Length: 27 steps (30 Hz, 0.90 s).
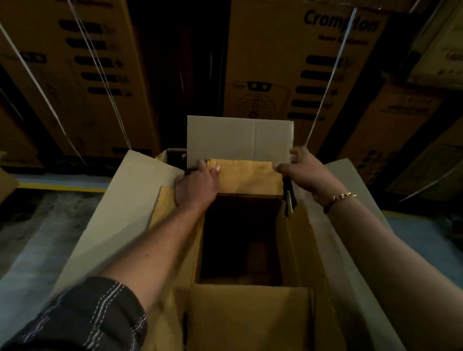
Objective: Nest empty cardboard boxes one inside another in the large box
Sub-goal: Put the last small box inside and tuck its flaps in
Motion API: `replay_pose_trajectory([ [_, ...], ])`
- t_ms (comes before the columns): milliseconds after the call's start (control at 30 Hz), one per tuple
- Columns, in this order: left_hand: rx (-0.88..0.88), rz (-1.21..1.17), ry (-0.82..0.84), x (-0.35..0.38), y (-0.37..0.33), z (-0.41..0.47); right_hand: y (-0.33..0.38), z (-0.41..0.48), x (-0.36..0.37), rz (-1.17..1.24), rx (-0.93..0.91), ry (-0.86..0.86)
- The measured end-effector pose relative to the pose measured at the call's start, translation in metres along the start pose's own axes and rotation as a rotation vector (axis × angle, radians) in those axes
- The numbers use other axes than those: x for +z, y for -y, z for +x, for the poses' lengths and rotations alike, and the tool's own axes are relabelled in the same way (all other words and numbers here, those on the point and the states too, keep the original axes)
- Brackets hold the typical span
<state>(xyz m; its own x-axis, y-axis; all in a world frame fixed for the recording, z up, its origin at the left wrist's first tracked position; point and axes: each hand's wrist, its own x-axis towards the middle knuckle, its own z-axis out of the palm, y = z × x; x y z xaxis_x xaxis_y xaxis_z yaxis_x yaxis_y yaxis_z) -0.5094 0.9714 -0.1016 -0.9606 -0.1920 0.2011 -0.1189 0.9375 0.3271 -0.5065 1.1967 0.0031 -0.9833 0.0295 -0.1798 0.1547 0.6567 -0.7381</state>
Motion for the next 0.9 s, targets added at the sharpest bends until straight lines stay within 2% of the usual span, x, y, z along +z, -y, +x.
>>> replay_pose_trajectory([
  [67,-0.013,-0.054,-0.055,-0.003,-0.003,-0.003,0.023,-0.043,-0.006,-0.161,-0.274,0.003],
  [133,-0.029,-0.085,-0.102,-0.007,-0.006,-0.007,0.039,-0.090,0.005,-0.353,-0.408,0.229],
  [200,-0.015,-0.074,-0.134,-0.008,-0.006,-0.008,0.036,-0.124,0.028,-0.659,-0.381,0.485],
  [233,0.010,-0.048,-0.135,-0.006,-0.004,-0.009,0.029,-0.138,0.037,-0.828,-0.344,0.560],
  [300,0.057,0.014,-0.104,-0.006,-0.001,-0.011,0.008,-0.154,0.046,-1.018,-0.226,0.598],
  [400,0.109,0.113,-0.005,-0.012,0.003,-0.022,-0.016,-0.160,0.033,-0.836,-0.055,0.651],
  [500,0.157,0.262,0.084,-0.024,0.001,-0.045,-0.027,-0.162,0.021,-0.690,-0.048,0.674],
  [600,0.190,0.279,0.162,-0.038,-0.001,-0.076,-0.034,-0.174,0.016,-0.649,-0.060,0.726],
  [667,0.226,0.266,0.262,-0.047,-0.003,-0.100,-0.042,-0.182,0.015,-0.684,-0.093,0.761],
  [800,0.289,0.214,0.498,-0.079,-0.010,-0.155,-0.062,-0.205,0.019,-0.831,-0.221,0.725],
  [900,0.260,0.121,0.688,-0.097,-0.013,-0.207,-0.081,-0.227,0.030,-0.832,-0.232,0.628],
])
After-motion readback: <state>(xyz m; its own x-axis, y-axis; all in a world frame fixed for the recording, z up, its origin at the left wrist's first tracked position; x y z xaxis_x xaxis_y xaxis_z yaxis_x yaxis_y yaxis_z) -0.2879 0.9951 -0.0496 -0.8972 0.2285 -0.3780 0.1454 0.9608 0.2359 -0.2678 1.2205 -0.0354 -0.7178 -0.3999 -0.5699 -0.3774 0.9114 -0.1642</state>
